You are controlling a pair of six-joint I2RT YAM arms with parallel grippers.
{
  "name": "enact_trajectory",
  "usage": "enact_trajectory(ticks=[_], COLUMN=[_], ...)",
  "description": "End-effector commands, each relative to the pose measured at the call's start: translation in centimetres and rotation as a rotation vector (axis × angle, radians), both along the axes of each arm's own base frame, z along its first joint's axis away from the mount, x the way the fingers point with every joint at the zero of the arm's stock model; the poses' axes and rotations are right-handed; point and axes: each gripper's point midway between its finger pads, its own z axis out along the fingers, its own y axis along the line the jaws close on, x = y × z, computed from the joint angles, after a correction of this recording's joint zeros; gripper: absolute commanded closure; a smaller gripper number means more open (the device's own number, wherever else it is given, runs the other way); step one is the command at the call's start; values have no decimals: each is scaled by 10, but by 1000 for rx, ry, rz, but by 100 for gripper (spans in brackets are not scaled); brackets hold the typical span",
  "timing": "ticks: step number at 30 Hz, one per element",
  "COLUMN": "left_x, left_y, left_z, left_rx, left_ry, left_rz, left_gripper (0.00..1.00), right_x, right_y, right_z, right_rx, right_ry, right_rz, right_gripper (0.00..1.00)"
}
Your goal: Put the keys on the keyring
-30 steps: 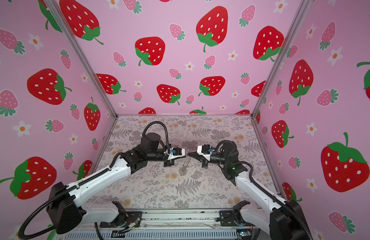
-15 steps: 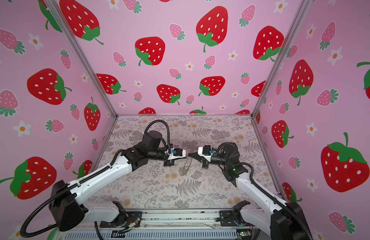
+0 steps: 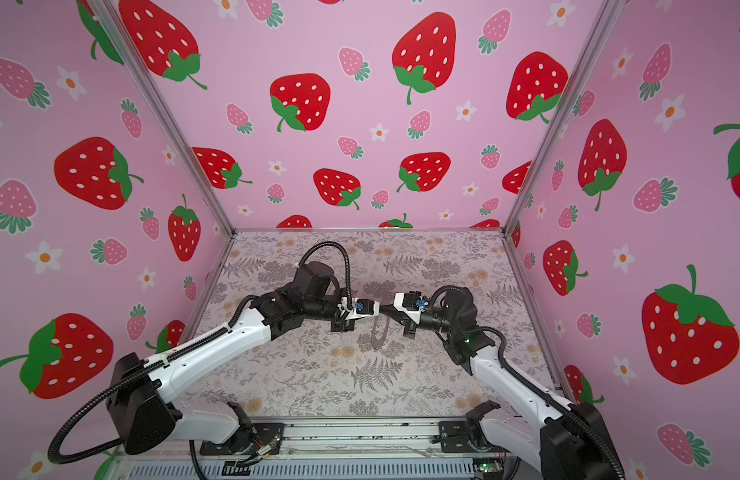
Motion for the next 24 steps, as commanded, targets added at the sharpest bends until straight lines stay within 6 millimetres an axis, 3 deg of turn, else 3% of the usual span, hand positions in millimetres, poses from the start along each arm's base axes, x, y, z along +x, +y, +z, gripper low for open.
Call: enact_trajectory(ticks=[1, 2, 7, 9, 15, 21, 24], left_x=[-13, -11, 10, 18, 14, -7, -7], left_y=[-10, -10, 5, 19, 44, 31, 25], left_z=[5, 5, 10, 15, 35, 58, 60], left_rx=[-3, -4, -70, -115, -206, -273, -288], left_ry=[24, 19, -16, -30, -52, 55, 107], left_rz=[-56, -48, 68, 118, 105, -57, -84], left_gripper=[100, 100, 65, 59, 56, 60, 64], right_x=[5, 5, -1, -2, -2, -3, -4], right_y=[1, 1, 3, 3, 6, 7, 6], right_z=[16, 15, 7, 5, 5, 8, 11], right_rx=[43, 42, 24, 21, 18, 24, 34], right_ry=[-83, -82, -77, -78, -90, -107, -116], right_rz=[-27, -24, 21, 26, 50, 66, 63], right_gripper=[100, 100, 100, 100, 100, 100, 100])
